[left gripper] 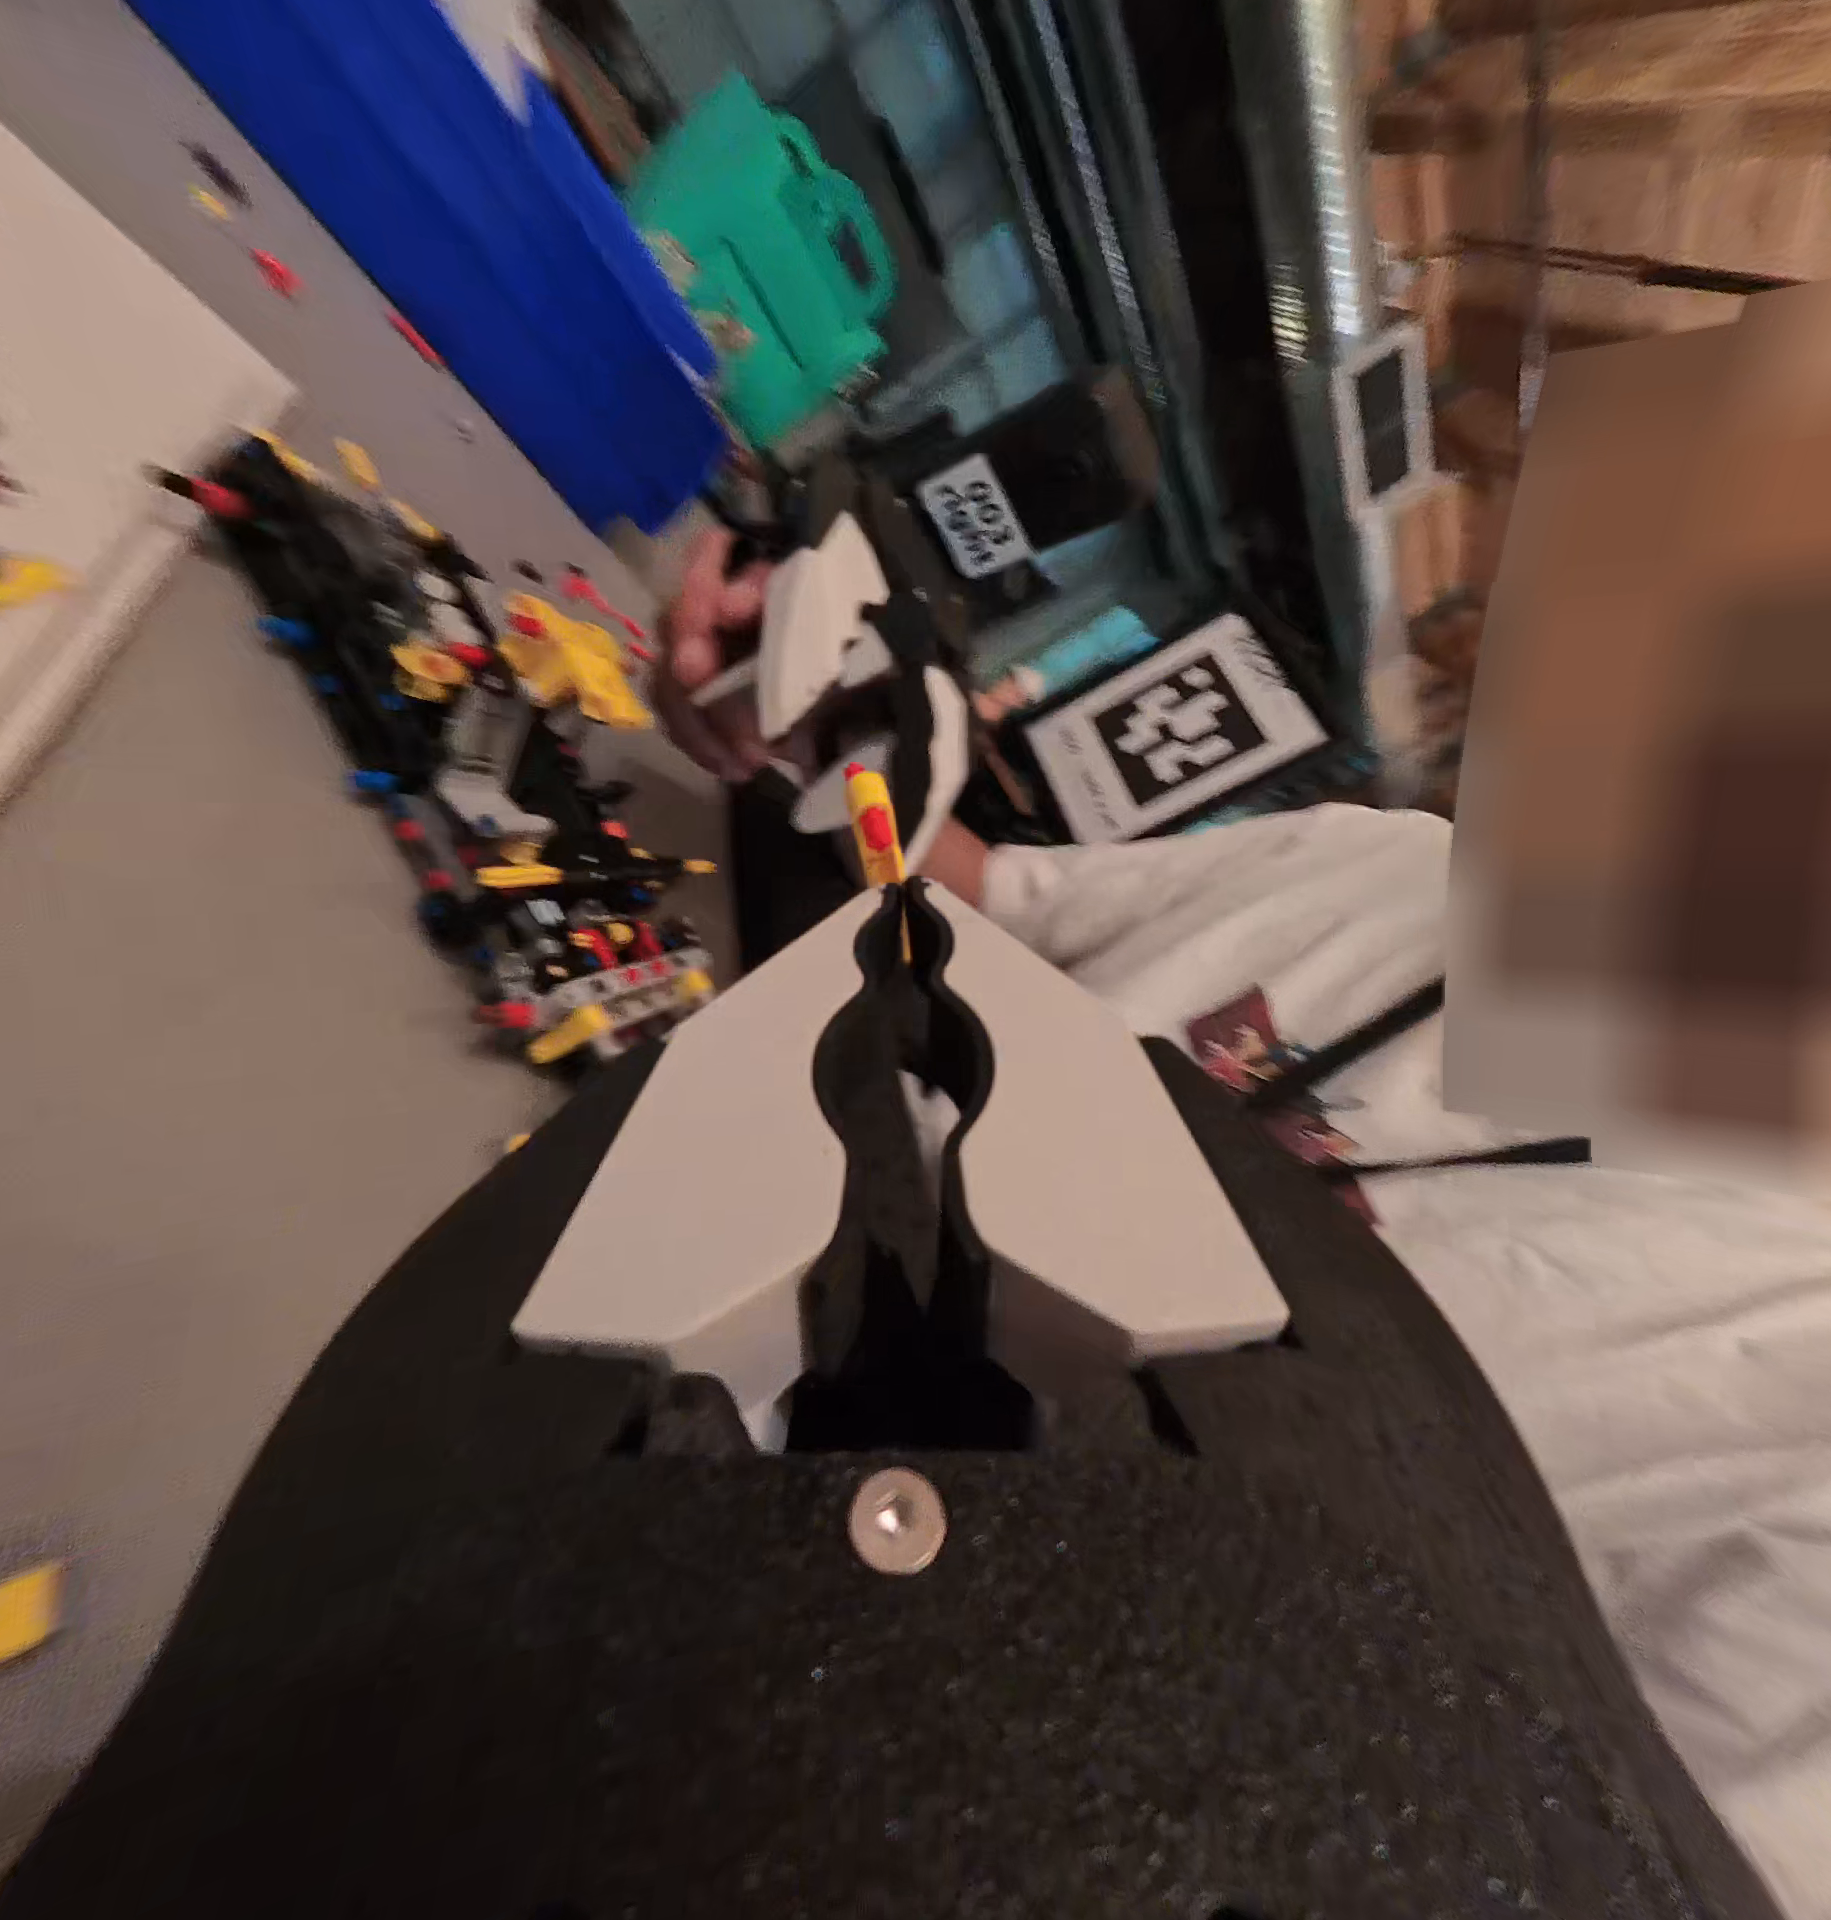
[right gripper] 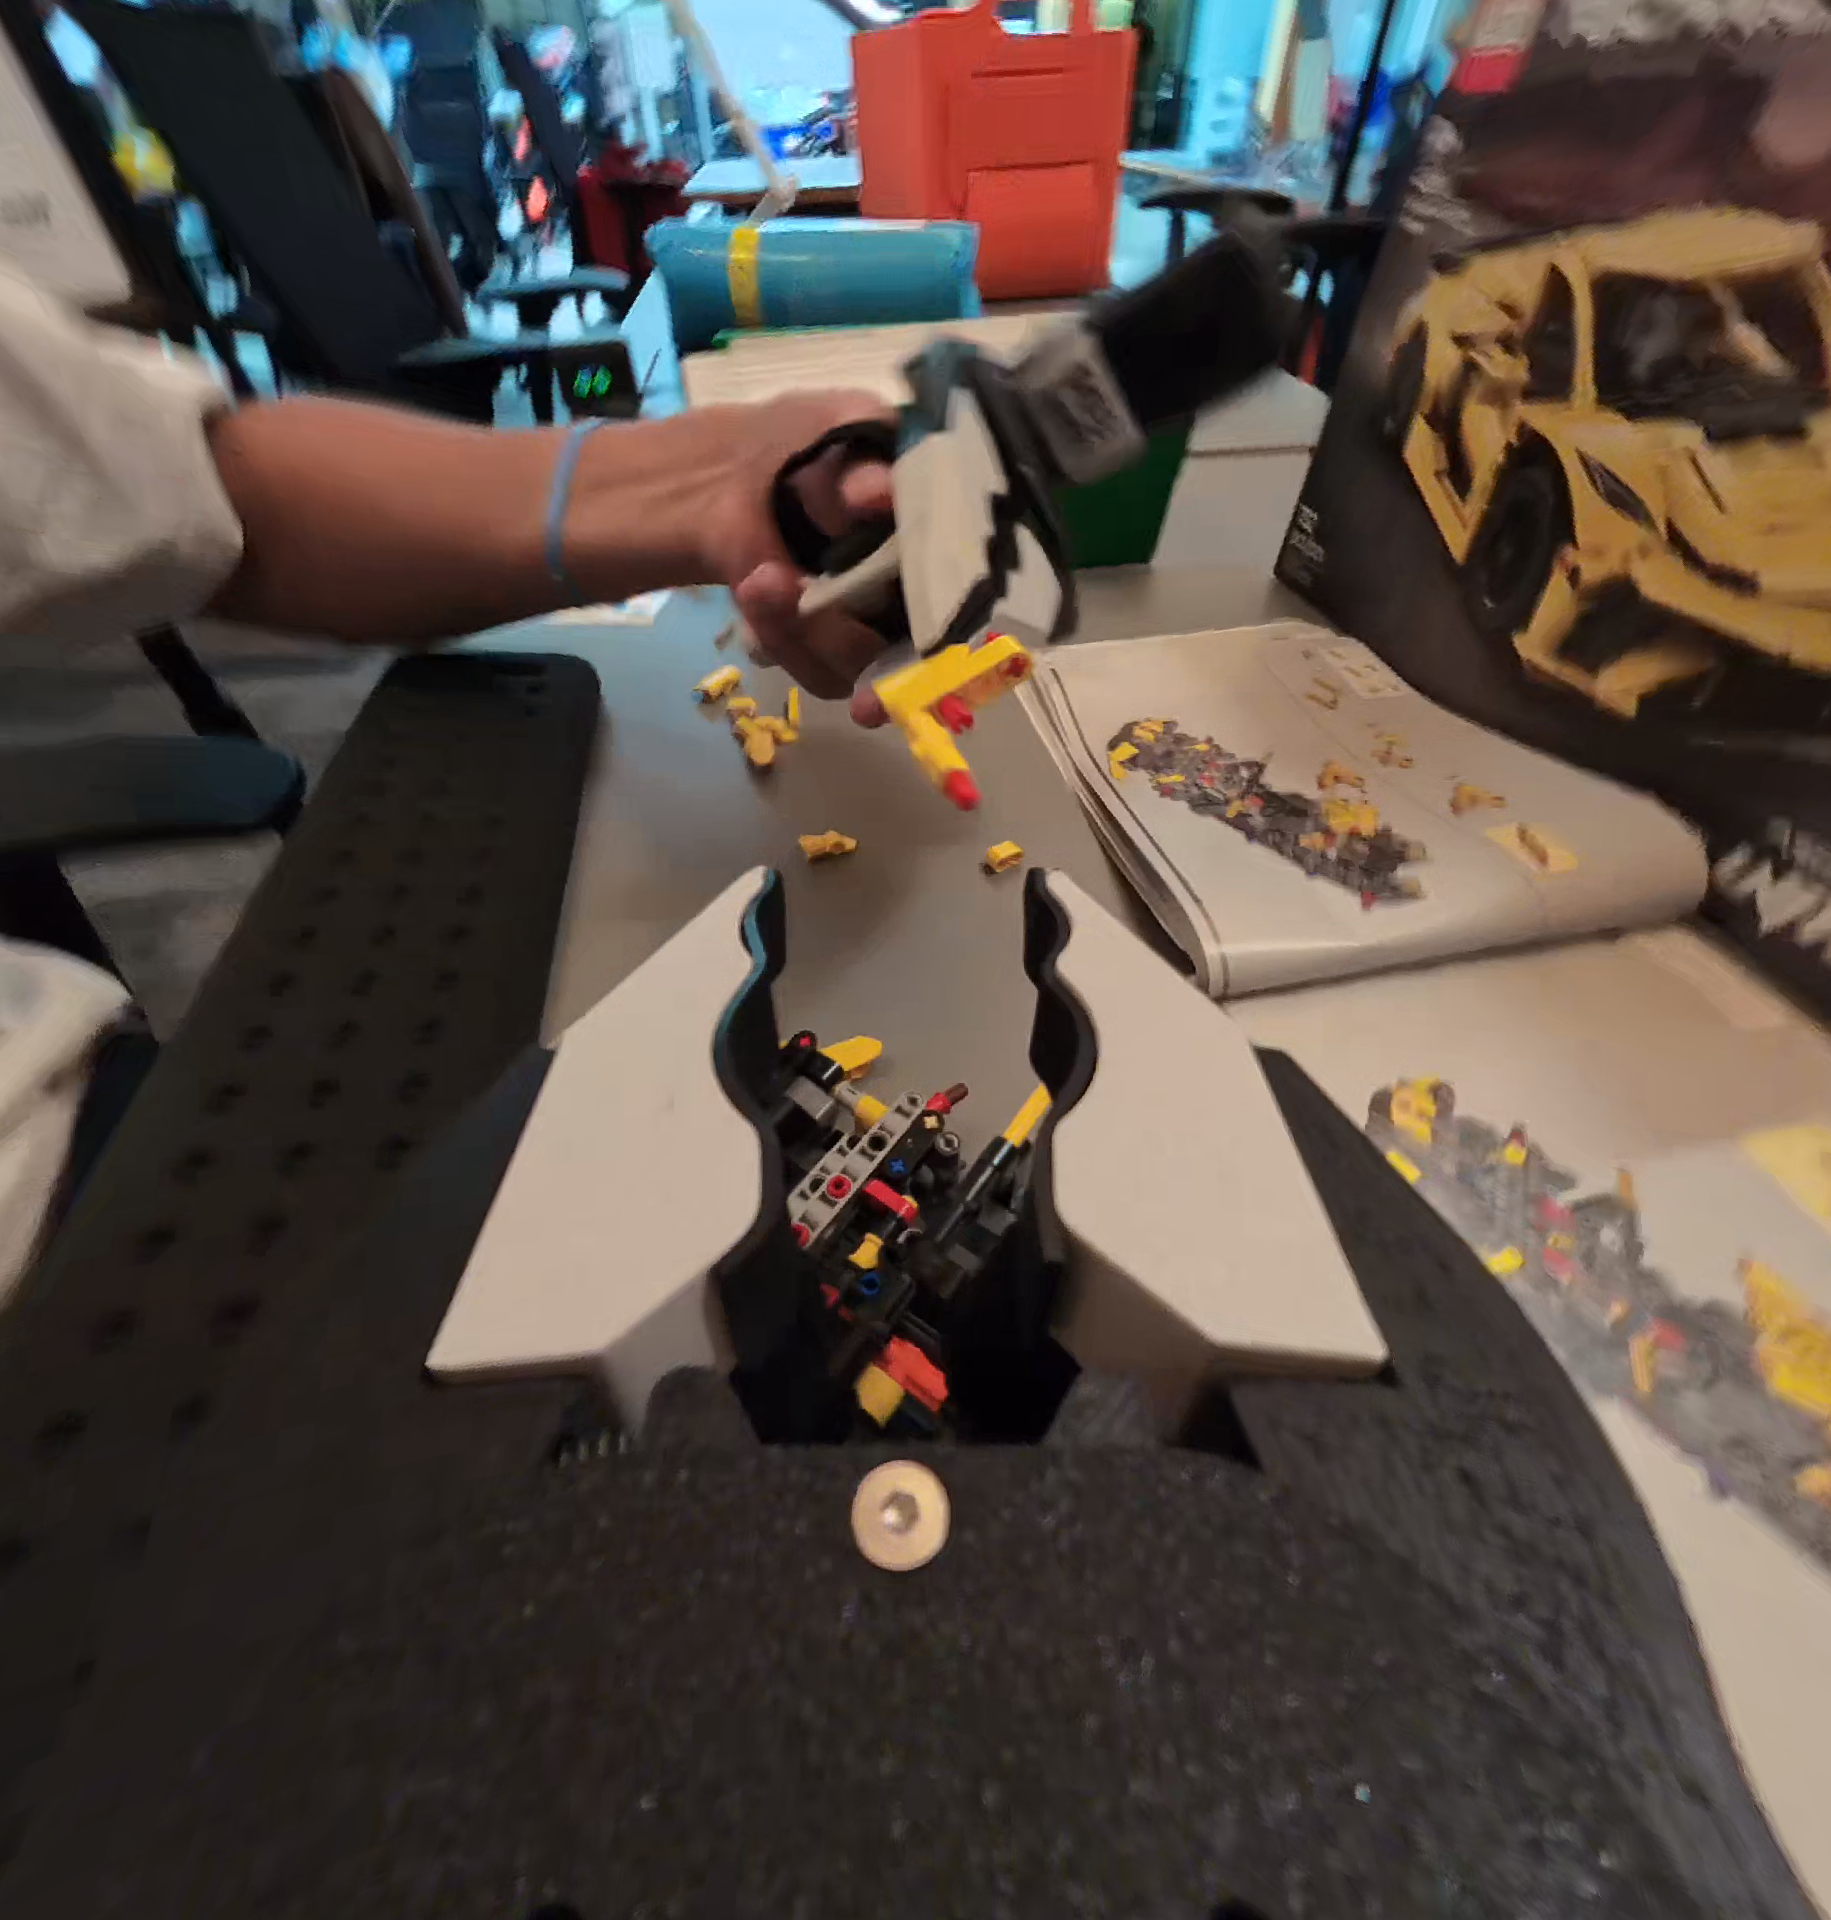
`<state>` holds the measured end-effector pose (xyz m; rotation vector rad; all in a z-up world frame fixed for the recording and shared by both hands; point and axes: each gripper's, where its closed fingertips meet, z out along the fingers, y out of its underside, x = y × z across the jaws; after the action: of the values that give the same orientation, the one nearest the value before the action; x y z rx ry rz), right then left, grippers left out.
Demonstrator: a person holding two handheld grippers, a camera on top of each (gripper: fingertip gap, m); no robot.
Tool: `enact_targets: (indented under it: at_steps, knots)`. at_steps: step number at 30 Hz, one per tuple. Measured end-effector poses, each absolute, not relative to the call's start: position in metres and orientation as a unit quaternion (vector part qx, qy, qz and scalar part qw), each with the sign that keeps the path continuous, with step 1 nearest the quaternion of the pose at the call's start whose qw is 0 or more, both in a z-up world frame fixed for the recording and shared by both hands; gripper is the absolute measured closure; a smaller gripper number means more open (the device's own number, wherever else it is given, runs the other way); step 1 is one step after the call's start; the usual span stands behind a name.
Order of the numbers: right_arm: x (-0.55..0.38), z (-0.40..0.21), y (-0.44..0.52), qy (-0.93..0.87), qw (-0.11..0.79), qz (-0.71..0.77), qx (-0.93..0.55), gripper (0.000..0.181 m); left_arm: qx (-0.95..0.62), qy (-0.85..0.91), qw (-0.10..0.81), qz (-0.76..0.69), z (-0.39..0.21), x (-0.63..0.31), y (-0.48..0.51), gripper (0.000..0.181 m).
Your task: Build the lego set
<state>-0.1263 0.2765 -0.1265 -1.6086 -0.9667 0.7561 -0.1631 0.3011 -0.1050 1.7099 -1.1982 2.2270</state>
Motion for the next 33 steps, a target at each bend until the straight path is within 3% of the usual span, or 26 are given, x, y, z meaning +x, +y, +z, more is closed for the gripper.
enact_targets:
  at_steps: [5,10,14,16,20,33]
  knots:
    - [-0.134,-0.128,0.27,-0.465,0.574,0.219,-0.637,0.144,0.561,-0.406,0.095,0.715,-0.117,-0.152,0.281,0.181]
    - [-0.134,-0.136,0.269,-0.504,0.581,0.139,-0.624,0.173,0.566,-0.4,0.096,0.714,-0.12,-0.147,0.278,0.181]
    - [-0.131,-0.141,0.276,-0.493,0.567,0.113,-0.65,0.175,0.584,-0.425,0.018,0.692,-0.125,-0.143,0.286,0.18]
    - [-0.127,-0.139,0.283,-0.457,0.573,0.107,-0.672,0.174,0.59,-0.46,-0.044,0.662,-0.13,-0.142,0.286,0.158]
    - [-0.128,-0.135,0.287,-0.396,0.575,0.132,-0.704,0.174,0.602,-0.463,-0.121,0.639,-0.129,-0.138,0.288,0.158]
    - [-0.135,-0.141,0.289,-0.417,0.589,0.054,-0.69,0.174,0.607,-0.323,-0.034,0.725,-0.13,-0.136,0.288,0.173]
